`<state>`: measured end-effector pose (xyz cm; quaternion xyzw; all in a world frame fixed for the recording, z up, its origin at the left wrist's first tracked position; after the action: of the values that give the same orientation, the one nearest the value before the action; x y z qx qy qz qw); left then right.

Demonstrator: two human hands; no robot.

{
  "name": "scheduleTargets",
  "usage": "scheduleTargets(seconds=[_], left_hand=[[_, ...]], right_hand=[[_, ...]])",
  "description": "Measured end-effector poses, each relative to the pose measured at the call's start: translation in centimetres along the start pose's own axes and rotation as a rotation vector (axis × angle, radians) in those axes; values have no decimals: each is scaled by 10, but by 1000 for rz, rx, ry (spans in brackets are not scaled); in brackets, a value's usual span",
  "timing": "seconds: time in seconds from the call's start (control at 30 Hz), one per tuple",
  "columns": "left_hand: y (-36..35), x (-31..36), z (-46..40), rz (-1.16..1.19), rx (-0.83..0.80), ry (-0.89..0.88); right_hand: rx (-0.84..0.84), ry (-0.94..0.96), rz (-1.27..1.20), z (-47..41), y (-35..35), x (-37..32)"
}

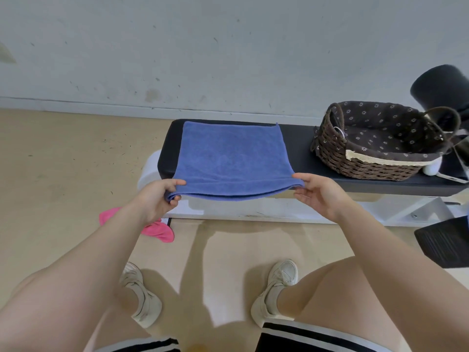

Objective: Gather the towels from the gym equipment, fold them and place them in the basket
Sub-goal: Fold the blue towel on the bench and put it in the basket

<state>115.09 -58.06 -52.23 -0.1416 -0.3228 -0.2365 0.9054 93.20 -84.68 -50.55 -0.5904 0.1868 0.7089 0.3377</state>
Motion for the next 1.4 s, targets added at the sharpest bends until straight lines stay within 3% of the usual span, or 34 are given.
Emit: scheduleTargets(seconds=[0.17, 0.43, 0.67, 0.8, 0.97, 1.2, 1.4], left_hand=[[9, 5, 14, -495, 51, -62], [5, 16, 34, -995, 274, -332], [-4, 43, 27, -830, 265, -490], [-10, 65, 7, -569, 155, -376], [-11, 94, -36, -354, 183, -254], [-35, 122, -89, -294, 192, -184], [-36, 127, -117, -406, 394, -182]], right_hand=[[-11, 200, 399, 9, -4, -10], [51, 351, 560, 25, -10, -25], [111, 360, 318, 6, -7, -39], [188, 318, 288, -33, -8, -41], [193, 306, 221, -86, -16, -46], [196, 155, 408, -157, -29, -31], [186, 111, 701, -186, -25, -20]])
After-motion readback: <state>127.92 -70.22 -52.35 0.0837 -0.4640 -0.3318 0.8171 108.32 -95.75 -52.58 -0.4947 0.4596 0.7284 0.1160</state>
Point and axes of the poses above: each hand's wrist, its own z-axis away from the middle knuckle, its own y-axis out of the back of the hand, x = y × z, the point moved 4 cm from there along -z, towards the middle knuckle, and after that the axes turned 14 degrees about y, right-handed, at the moved point
